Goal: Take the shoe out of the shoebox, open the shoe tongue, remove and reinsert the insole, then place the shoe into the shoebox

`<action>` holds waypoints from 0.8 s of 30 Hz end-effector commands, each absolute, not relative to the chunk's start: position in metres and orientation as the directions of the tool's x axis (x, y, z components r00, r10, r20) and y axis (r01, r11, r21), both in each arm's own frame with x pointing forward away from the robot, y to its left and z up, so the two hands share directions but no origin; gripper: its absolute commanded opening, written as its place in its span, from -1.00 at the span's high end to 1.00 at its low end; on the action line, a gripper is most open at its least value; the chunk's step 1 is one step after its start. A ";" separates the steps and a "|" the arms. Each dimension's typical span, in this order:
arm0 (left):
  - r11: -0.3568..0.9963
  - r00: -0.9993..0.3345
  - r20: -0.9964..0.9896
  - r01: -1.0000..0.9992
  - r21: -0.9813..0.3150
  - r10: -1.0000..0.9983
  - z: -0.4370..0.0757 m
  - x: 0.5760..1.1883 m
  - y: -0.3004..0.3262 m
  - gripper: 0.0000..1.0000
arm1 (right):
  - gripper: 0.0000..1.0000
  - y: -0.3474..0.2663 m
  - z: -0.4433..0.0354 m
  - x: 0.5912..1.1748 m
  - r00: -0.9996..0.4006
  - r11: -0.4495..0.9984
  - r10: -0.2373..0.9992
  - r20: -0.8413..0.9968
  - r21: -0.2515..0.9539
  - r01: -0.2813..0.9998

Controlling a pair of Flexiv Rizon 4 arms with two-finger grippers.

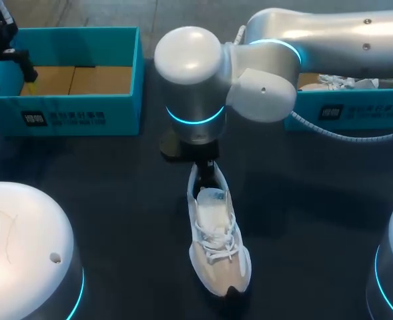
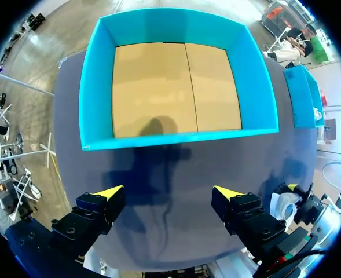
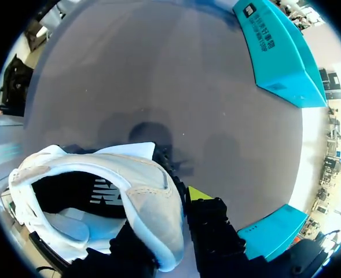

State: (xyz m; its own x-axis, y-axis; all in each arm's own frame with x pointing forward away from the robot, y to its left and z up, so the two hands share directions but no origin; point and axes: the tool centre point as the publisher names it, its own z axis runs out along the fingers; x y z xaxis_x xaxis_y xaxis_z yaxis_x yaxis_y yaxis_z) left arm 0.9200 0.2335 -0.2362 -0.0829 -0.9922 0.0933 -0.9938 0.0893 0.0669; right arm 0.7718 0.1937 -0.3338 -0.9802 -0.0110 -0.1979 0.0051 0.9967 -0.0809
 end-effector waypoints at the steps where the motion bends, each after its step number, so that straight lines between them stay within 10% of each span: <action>1: 0.090 -0.083 0.092 -0.994 0.068 -0.992 -0.236 0.920 0.234 -1.00 | 1.00 0.192 -0.332 0.771 -0.980 0.997 -0.011 -0.198 -0.078 0.005; 24: 0.090 -0.083 0.092 -0.994 0.068 -0.992 -0.236 0.920 0.234 -1.00 | 1.00 0.065 -0.190 0.880 -0.951 0.968 -0.140 -0.275 -0.238 -0.073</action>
State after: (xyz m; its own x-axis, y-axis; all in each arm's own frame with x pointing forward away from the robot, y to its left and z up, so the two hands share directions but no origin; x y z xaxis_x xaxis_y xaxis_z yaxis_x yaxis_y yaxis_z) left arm 0.9199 0.2335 -0.2363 -0.0831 -0.9921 0.0937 -0.9938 0.0895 0.0667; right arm 0.8727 0.1051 -0.2154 -0.9532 -0.1262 -0.2749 -0.0503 0.9623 -0.2675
